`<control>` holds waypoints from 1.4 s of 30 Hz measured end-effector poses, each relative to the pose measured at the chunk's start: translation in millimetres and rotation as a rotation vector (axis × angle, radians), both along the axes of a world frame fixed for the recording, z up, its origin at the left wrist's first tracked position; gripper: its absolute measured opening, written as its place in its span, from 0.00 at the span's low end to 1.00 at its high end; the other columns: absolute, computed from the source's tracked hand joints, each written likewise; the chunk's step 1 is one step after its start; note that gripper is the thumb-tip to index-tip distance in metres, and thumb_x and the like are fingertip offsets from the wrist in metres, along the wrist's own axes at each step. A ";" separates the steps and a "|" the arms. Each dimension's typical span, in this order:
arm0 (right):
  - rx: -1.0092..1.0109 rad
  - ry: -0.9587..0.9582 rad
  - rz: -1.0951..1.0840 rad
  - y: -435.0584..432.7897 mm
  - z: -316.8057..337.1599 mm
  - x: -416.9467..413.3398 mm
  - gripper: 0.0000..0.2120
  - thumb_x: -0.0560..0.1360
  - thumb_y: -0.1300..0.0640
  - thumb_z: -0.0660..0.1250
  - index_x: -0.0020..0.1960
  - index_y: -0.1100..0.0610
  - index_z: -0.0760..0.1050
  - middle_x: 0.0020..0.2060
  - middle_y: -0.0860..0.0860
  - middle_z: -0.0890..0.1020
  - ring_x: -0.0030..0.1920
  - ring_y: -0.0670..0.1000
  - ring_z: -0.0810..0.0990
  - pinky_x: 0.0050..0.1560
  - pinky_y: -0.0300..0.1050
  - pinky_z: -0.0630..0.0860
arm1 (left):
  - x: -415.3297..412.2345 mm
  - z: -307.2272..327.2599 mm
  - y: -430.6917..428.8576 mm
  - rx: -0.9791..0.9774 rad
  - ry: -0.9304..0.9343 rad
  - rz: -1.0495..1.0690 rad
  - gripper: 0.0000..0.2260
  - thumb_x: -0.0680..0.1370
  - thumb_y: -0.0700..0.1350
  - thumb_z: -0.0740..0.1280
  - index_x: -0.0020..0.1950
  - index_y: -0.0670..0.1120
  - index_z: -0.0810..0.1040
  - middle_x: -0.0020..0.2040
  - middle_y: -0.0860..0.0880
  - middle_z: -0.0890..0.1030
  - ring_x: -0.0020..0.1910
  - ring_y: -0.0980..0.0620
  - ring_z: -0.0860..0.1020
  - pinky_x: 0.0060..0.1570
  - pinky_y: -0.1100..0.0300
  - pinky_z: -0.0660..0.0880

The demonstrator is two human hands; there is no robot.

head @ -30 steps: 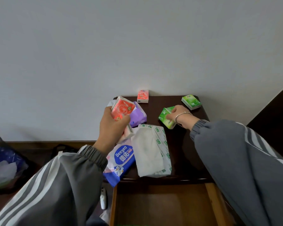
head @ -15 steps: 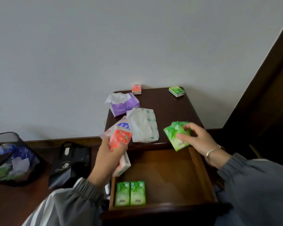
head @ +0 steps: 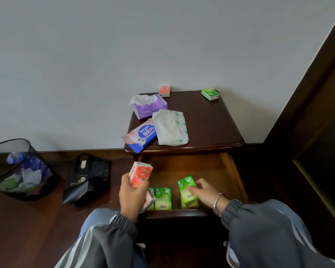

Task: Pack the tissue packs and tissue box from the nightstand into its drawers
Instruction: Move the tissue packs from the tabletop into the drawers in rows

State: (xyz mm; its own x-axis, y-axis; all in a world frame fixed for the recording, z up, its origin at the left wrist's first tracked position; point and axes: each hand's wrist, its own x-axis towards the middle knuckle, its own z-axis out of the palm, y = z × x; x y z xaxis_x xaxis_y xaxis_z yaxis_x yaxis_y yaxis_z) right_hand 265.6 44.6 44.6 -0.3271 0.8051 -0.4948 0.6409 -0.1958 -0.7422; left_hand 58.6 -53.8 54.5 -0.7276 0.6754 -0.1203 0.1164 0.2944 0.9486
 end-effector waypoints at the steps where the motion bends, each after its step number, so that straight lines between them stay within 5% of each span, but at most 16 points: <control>1: 0.001 -0.068 0.036 -0.4 -3.6 -4.1 0.18 0.76 0.47 0.63 0.59 0.58 0.68 0.52 0.53 0.76 0.49 0.51 0.75 0.45 0.42 0.69 | -1.1 -1.6 0.1 0.005 -0.019 0.005 0.13 0.71 0.44 0.72 0.50 0.53 0.71 0.43 0.50 0.80 0.42 0.52 0.80 0.41 0.56 0.75; 7: 0.129 -0.378 0.085 -4.3 -9.8 -15.7 0.24 0.78 0.47 0.60 0.66 0.63 0.65 0.62 0.59 0.73 0.60 0.57 0.74 0.55 0.45 0.71 | -5.9 -10.6 1.4 0.022 -0.097 0.047 0.13 0.72 0.46 0.72 0.53 0.49 0.73 0.44 0.48 0.80 0.43 0.50 0.80 0.42 0.56 0.76; 14: 0.237 -0.478 0.064 -10.9 -6.1 -17.9 0.19 0.78 0.49 0.61 0.62 0.61 0.69 0.53 0.56 0.80 0.52 0.55 0.79 0.41 0.41 0.69 | -4.0 -8.9 2.0 0.041 -0.099 0.010 0.12 0.73 0.46 0.71 0.52 0.47 0.72 0.40 0.50 0.79 0.35 0.58 0.78 0.32 0.69 0.71; 18: 0.243 -0.430 0.170 -13.0 -0.8 -25.6 0.16 0.76 0.48 0.64 0.57 0.60 0.73 0.51 0.54 0.81 0.50 0.54 0.79 0.45 0.43 0.74 | -4.9 -9.2 0.6 0.028 -0.083 -0.004 0.12 0.72 0.48 0.72 0.50 0.48 0.73 0.37 0.52 0.79 0.30 0.68 0.76 0.28 0.76 0.69; 24: 0.236 -0.520 0.295 -16.4 2.1 -36.1 0.10 0.77 0.50 0.62 0.43 0.57 0.70 0.39 0.52 0.76 0.40 0.52 0.74 0.43 0.45 0.73 | -5.5 -9.0 0.6 0.025 -0.091 -0.019 0.12 0.71 0.52 0.73 0.47 0.51 0.72 0.36 0.53 0.79 0.29 0.68 0.77 0.27 0.75 0.69; 28: 0.279 -0.470 0.227 -18.2 6.3 -27.9 0.18 0.75 0.45 0.64 0.57 0.57 0.72 0.50 0.54 0.78 0.50 0.53 0.77 0.54 0.46 0.75 | -5.9 -8.5 1.7 0.025 -0.125 -0.027 0.11 0.72 0.51 0.71 0.48 0.49 0.72 0.38 0.50 0.80 0.29 0.67 0.78 0.27 0.74 0.69; 31: 0.431 -0.235 0.092 -26.0 24.3 -34.9 0.21 0.74 0.45 0.66 0.62 0.57 0.73 0.58 0.51 0.79 0.59 0.50 0.77 0.58 0.41 0.73 | -7.0 -4.6 4.4 0.028 -0.191 -0.006 0.11 0.76 0.51 0.69 0.51 0.45 0.73 0.40 0.49 0.80 0.31 0.61 0.79 0.30 0.69 0.72; 36: 0.207 0.086 0.210 -55.7 59.4 -58.0 0.21 0.67 0.38 0.70 0.52 0.51 0.78 0.45 0.47 0.83 0.45 0.46 0.82 0.40 0.34 0.75 | 6.4 3.9 9.5 0.027 -0.280 -0.010 0.15 0.79 0.55 0.63 0.55 0.44 0.71 0.43 0.47 0.80 0.39 0.53 0.80 0.38 0.58 0.77; 40: 0.137 0.142 0.120 -59.7 64.6 -59.4 0.16 0.68 0.51 0.72 0.52 0.57 0.77 0.44 0.55 0.84 0.43 0.53 0.84 0.44 0.50 0.82 | 19.8 17.4 12.7 0.037 -0.441 -0.053 0.16 0.81 0.57 0.57 0.57 0.44 0.68 0.48 0.43 0.78 0.45 0.47 0.80 0.44 0.51 0.79; 42: 0.109 0.159 0.093 -54.1 63.4 -51.3 0.13 0.69 0.57 0.71 0.52 0.57 0.77 0.44 0.55 0.84 0.41 0.52 0.83 0.43 0.48 0.81 | 21.7 24.0 11.3 0.068 -0.508 -0.093 0.16 0.81 0.57 0.57 0.55 0.44 0.68 0.49 0.44 0.78 0.47 0.47 0.80 0.46 0.51 0.79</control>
State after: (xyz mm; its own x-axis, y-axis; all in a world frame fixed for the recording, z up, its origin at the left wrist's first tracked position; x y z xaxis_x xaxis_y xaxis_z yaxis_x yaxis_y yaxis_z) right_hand 214.4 -9.5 108.0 -0.4697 0.8137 -0.3423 0.5256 -0.0538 -0.8490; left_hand 80.3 -42.5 78.5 -0.5249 0.7533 -0.3963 -0.3411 0.2405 0.9088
